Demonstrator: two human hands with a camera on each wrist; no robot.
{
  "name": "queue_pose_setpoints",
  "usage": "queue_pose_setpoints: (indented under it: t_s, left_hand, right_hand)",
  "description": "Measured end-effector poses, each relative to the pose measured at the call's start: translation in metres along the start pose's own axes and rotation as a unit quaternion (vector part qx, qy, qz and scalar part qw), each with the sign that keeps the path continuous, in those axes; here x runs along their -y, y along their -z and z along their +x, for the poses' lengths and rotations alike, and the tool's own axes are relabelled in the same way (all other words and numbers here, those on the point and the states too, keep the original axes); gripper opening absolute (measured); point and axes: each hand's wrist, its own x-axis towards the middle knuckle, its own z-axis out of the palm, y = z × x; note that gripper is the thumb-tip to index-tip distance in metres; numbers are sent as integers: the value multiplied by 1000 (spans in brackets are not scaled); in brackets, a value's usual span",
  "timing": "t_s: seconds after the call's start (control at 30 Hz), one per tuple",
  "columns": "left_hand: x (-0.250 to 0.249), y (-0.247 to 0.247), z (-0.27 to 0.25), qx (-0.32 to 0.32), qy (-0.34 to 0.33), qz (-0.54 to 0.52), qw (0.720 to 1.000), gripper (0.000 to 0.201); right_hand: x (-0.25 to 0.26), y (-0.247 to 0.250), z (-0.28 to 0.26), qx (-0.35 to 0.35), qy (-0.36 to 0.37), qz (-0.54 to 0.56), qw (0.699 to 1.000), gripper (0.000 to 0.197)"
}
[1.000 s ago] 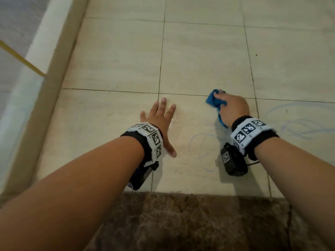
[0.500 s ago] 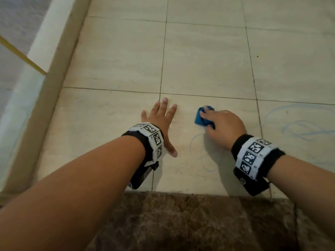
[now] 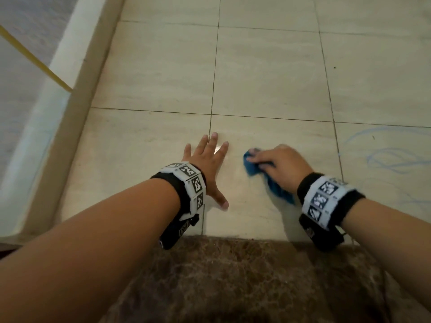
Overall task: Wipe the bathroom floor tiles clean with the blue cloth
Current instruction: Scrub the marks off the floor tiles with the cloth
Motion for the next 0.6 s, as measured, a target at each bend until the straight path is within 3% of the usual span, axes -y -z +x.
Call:
queue_pose_setpoints:
  t_s: [0.1,0.17,0.27,0.3,0.37,0.47,0.53,0.6]
  left_hand:
    - [0,-9,-5,4,-3,2,1000,150]
    - [1,-11,-4,-1,-2,3,1000,150]
    - [2,-13,-3,-8,0,10,1000,150]
    - [2,-14,-3,-8,1,11,1000,150]
    - [2,-14,-3,-8,1,11,1000,150]
    - [3,-13,-3,-7,-1,8,1000,150]
    - [2,-14,-3,-8,0,10,1000,150]
    - [2,-15,-3,-9,3,14,1000,150]
  right_hand:
    - [-5,13,13,-137,-100,84,982,35]
    - [10,3,3,-97,-74,49,991,36]
    - [38,-20,-29,92,80,-79,989,36]
    - [37,-22,-30,112,107,-90,984,36]
    - [26,-10,-17,74,71,-56,993,36]
    - [-1,5,-1,-105,-59,18,993,38]
    - [12,-1,-12,-73,-37,-48,995,38]
    - [38,-17,-34,-1,94,-91,991,34]
